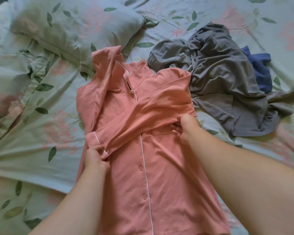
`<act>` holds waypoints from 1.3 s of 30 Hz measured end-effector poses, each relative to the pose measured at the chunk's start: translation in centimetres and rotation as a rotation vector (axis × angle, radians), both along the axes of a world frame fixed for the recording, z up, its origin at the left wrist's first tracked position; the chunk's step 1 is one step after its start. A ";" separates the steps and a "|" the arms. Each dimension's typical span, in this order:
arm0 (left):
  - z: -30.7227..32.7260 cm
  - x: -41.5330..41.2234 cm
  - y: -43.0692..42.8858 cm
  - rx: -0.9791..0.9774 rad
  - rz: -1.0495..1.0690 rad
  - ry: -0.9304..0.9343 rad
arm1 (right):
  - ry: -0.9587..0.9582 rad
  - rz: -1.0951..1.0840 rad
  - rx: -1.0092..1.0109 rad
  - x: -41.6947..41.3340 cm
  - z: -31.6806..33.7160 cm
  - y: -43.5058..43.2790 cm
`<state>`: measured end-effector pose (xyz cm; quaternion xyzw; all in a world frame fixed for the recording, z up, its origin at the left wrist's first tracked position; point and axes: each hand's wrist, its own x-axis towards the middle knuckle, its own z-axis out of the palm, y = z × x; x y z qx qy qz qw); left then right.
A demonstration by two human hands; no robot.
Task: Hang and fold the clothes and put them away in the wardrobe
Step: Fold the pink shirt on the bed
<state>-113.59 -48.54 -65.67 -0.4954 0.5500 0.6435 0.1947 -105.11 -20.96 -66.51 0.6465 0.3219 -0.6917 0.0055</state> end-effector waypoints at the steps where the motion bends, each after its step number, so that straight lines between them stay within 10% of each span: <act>1: -0.5 0.4 -0.5 -0.053 0.022 -0.024 | -0.012 0.026 0.023 0.0 -0.1 0.0; 8: 0.2 0.9 0.7 -0.850 -0.343 -0.173 | -0.449 0.271 0.585 -0.2 0.4 2.1; 12: 2.0 0.7 5.5 -1.159 -0.707 0.176 | -0.334 0.432 0.852 -1.9 1.7 4.4; 15: 2.8 4.0 11.1 -0.889 -1.033 0.580 | -0.211 0.670 0.976 -3.8 3.2 6.8; 18: 2.8 8.0 17.0 -0.418 -1.119 0.510 | -0.187 1.025 1.149 -5.4 4.6 9.2; 24: 0.8 10.6 26.3 0.368 -0.286 -0.026 | -0.123 1.451 1.233 -7.7 5.3 14.2; 39: -1.1 10.8 30.8 0.331 -0.076 -0.137 | -0.060 1.864 1.314 -11.8 5.6 17.5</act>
